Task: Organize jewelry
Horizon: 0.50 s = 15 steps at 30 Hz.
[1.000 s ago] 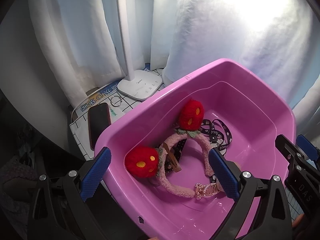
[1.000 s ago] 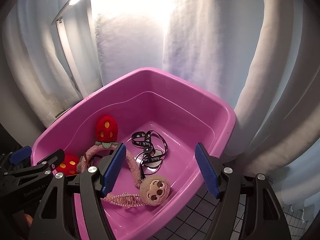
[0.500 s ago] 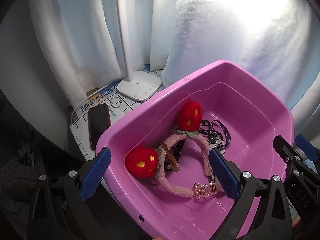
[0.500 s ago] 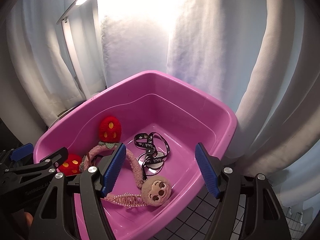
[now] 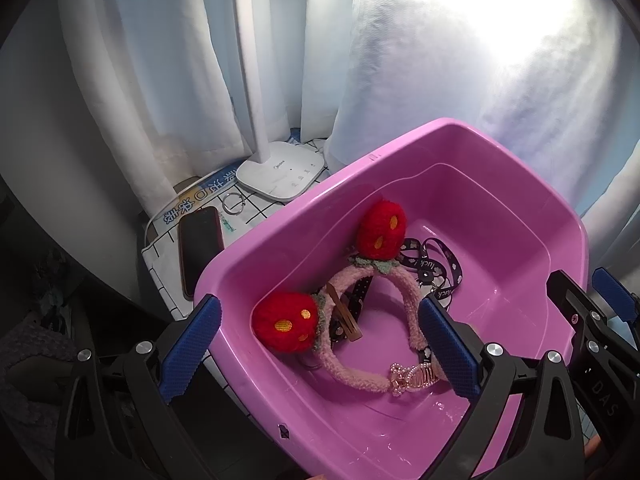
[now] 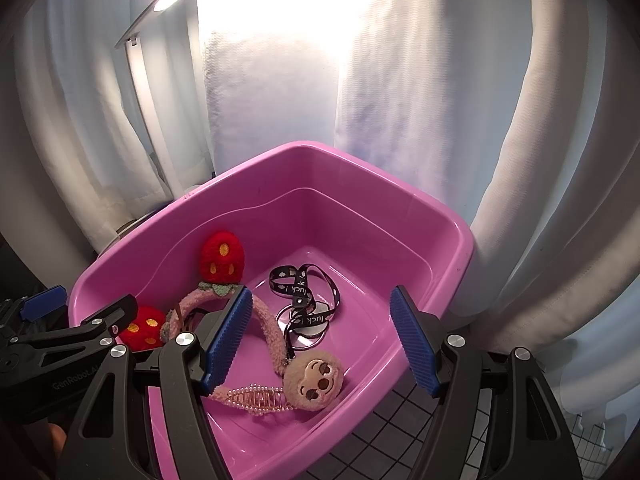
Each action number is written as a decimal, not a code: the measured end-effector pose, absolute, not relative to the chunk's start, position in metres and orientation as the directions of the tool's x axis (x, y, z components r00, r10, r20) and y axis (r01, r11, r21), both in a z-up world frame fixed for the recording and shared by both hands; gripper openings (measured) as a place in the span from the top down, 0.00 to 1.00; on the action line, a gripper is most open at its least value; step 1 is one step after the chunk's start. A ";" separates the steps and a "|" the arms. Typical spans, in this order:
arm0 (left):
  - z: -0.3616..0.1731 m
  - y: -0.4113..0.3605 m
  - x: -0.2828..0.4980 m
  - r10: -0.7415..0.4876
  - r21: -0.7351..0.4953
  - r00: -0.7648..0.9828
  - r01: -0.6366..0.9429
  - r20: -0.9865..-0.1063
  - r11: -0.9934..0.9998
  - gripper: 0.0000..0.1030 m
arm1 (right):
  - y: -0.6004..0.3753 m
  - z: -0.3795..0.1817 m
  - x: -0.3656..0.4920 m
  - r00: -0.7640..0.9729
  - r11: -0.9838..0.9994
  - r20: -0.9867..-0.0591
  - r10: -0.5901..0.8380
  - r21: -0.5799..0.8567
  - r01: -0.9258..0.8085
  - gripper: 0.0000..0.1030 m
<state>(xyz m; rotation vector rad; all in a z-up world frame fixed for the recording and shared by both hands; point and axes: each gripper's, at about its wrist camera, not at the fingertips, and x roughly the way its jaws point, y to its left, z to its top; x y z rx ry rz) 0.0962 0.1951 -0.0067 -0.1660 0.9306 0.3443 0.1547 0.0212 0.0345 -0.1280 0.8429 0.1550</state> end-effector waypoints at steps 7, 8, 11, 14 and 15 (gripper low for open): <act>-0.006 0.195 0.094 0.220 0.012 0.546 -0.358 -0.808 0.933 0.06 | 0.020 0.035 0.153 0.653 0.980 -0.752 0.090 -0.049 -0.191 0.34; -0.006 0.195 0.093 0.221 0.014 0.547 -0.357 -0.808 0.934 0.06 | 0.020 0.035 0.153 0.653 0.980 -0.752 0.089 -0.050 -0.191 0.34; -0.006 0.195 0.093 0.219 0.012 0.546 -0.358 -0.809 0.934 0.06 | 0.019 0.035 0.152 0.654 0.980 -0.751 0.094 -0.047 -0.195 0.34; -0.005 0.195 0.094 0.220 0.012 0.547 -0.358 -0.807 0.934 0.06 | 0.019 0.035 0.151 0.654 0.979 -0.750 0.096 -0.049 -0.199 0.34; -0.005 0.195 0.093 0.220 0.012 0.548 -0.358 -0.807 0.934 0.06 | 0.019 0.035 0.150 0.655 0.978 -0.750 0.097 -0.049 -0.201 0.34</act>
